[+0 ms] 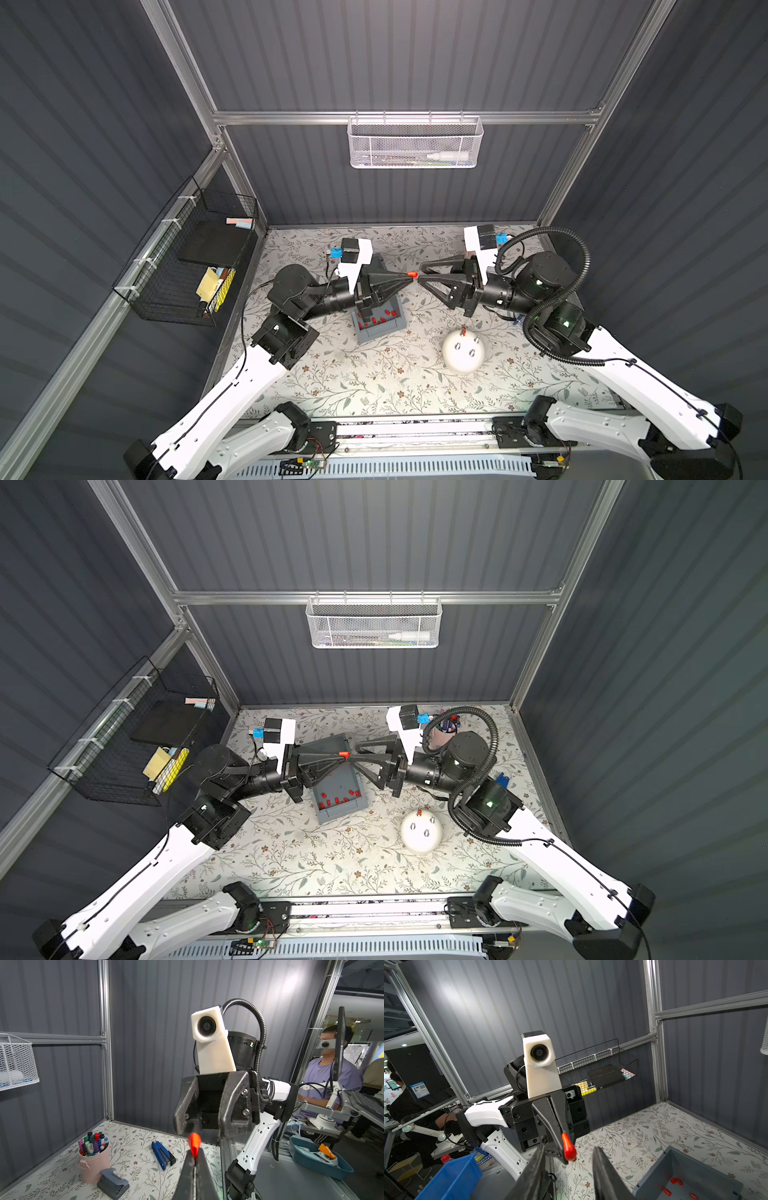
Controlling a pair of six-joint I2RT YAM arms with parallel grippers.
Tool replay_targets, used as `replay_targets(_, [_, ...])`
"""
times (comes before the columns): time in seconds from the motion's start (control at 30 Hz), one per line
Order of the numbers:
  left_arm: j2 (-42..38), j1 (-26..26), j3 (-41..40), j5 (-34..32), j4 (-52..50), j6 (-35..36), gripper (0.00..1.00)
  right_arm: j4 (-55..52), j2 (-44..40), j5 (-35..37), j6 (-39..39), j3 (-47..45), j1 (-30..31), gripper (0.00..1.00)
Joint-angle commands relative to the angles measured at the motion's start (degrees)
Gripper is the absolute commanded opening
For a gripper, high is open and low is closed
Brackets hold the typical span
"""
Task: Cover the protruding screws with screw protection sleeves
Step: Pick up the screw protection sleeve from the storage box.
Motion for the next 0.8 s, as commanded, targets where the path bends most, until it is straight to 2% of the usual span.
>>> replay_targets(0.0, [-1.21,-0.31,-0.75,0.01,2.97,-2.03,0.00,2.56,-0.51,-1.38,1.02,0.23,0.25,0.36])
replay_targets(0.13, [-1.32,-0.27,-0.52,0.46,3.57,-2.71,0.00,2.49,-0.33,-1.86,1.39,0.31,0.26,0.33])
replay_targets(0.3, [-1.61,-0.33,-0.77,1.08,3.85,-3.21,0.00,1.04,-0.28,-1.74,1.31,0.85,0.29,0.37])
replay_targets(0.63, [-1.40,-0.33,0.20,3.72,3.90,-4.53,0.00,0.97,0.49,-3.35,1.75,1.29,0.33,0.35])
replay_targets(0.77, [-1.10,-0.33,0.67,4.86,3.16,-4.42,0.00,0.97,0.89,-4.59,1.92,1.78,0.38,0.30])
